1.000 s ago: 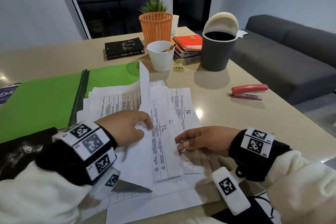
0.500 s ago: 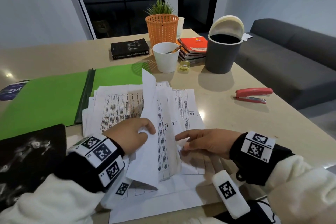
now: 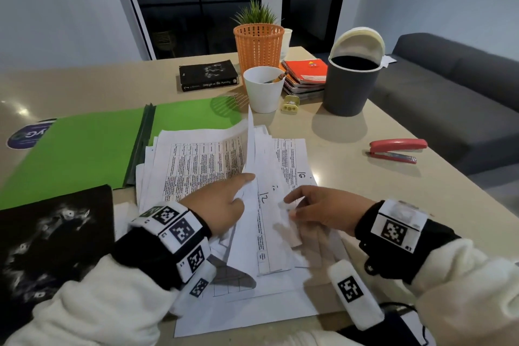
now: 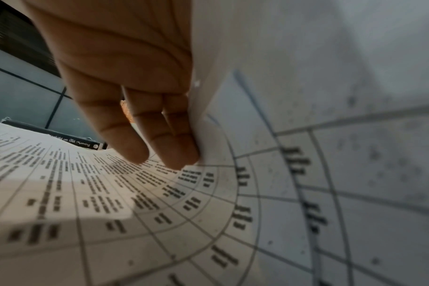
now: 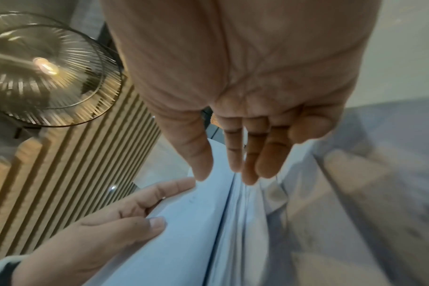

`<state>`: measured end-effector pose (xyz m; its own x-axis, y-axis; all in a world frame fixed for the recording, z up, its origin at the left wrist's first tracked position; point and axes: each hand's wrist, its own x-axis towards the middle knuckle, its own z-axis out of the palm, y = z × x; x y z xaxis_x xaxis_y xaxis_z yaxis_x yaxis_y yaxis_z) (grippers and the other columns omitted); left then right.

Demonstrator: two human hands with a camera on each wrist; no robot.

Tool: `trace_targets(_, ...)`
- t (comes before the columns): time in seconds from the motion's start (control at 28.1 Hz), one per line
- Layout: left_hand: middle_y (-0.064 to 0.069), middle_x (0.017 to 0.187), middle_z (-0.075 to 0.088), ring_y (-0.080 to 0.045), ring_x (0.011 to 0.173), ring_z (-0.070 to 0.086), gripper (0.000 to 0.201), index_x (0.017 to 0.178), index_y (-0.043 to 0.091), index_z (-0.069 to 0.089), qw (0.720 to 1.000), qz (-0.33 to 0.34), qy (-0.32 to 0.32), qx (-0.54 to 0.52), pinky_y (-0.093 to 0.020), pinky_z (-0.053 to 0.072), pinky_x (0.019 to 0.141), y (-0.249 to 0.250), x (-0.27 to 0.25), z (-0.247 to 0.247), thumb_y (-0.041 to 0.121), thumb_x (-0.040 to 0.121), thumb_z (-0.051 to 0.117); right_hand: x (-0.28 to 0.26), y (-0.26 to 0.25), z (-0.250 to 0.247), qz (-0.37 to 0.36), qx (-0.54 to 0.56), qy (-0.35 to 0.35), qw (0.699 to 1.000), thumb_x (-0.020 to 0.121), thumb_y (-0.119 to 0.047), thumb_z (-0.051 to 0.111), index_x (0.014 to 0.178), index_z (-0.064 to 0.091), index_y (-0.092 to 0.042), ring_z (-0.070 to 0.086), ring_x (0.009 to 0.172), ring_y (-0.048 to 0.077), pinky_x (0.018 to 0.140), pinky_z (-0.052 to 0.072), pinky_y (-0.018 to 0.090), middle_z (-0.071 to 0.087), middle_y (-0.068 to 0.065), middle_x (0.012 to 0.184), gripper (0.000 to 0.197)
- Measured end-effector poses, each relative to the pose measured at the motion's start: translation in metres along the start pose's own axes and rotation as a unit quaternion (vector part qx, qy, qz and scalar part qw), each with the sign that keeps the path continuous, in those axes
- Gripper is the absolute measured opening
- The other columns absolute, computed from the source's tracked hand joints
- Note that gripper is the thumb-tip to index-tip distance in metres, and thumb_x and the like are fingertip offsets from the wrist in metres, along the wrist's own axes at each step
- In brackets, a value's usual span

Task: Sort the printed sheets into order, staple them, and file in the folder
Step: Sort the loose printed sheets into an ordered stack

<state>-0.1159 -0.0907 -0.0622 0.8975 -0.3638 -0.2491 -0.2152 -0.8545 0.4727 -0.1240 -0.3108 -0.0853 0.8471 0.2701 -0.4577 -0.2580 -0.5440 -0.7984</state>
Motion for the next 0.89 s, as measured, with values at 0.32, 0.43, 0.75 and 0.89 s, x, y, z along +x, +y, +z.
trace_targets(0.32, 0.01, 0.073, 0.054, -0.007, 0.054, 0.05, 0.05, 0.144, 0.042, 0.022, 1.0, -0.008, -0.01, 0.01, -0.026, 0.048, 0.068, 0.008, 0.0, 0.002, 0.024, 0.098, 0.032, 0.009, -0.007, 0.009, 0.006, 0.079, -0.076, 0.994, 0.092, -0.007, 0.056, 0.1, 0.059, -0.013, 0.063, 0.061, 0.008, 0.063, 0.05, 0.02, 0.07, 0.001, 0.081, 0.01)
trace_targets(0.43, 0.008, 0.089, 0.061, -0.01, 0.068, 0.058, 0.052, 0.145, 0.041, 0.019, 0.999, -0.004, -0.01, 0.031, -0.028, 0.051, 0.077, 0.012, -0.001, 0.002, 0.024, 0.098, 0.032, 0.008, -0.006, 0.01, 0.021, 0.147, -0.088, 0.985, 0.095, -0.008, 0.051, 0.091, 0.056, -0.01, 0.061, 0.055, 0.008, 0.057, 0.051, 0.019, 0.064, 0.002, 0.071, 0.007)
trace_targets(0.75, 0.009, 0.084, 0.06, -0.012, 0.052, 0.055, 0.042, 0.13, 0.04, 0.042, 1.0, -0.015, -0.012, -0.005, -0.022, 0.047, 0.058, 0.009, 0.001, 0.005, 0.021, 0.095, 0.033, 0.005, -0.007, 0.012, 0.005, 0.115, -0.114, 0.987, 0.097, -0.017, 0.048, 0.101, 0.057, -0.016, 0.053, 0.074, 0.012, 0.065, 0.042, 0.017, 0.062, 0.006, 0.094, 0.01)
trace_targets(0.89, 0.012, 0.087, 0.058, -0.004, 0.046, 0.052, 0.049, 0.131, 0.049, 0.037, 1.0, 0.013, -0.011, -0.001, -0.022, 0.047, 0.056, 0.011, 0.0, 0.002, 0.017, 0.094, 0.031, 0.002, -0.007, 0.011, -0.006, 0.087, -0.117, 0.989, 0.097, -0.018, 0.049, 0.109, 0.058, -0.037, 0.053, 0.076, 0.01, 0.074, 0.042, 0.018, 0.066, 0.003, 0.094, 0.024)
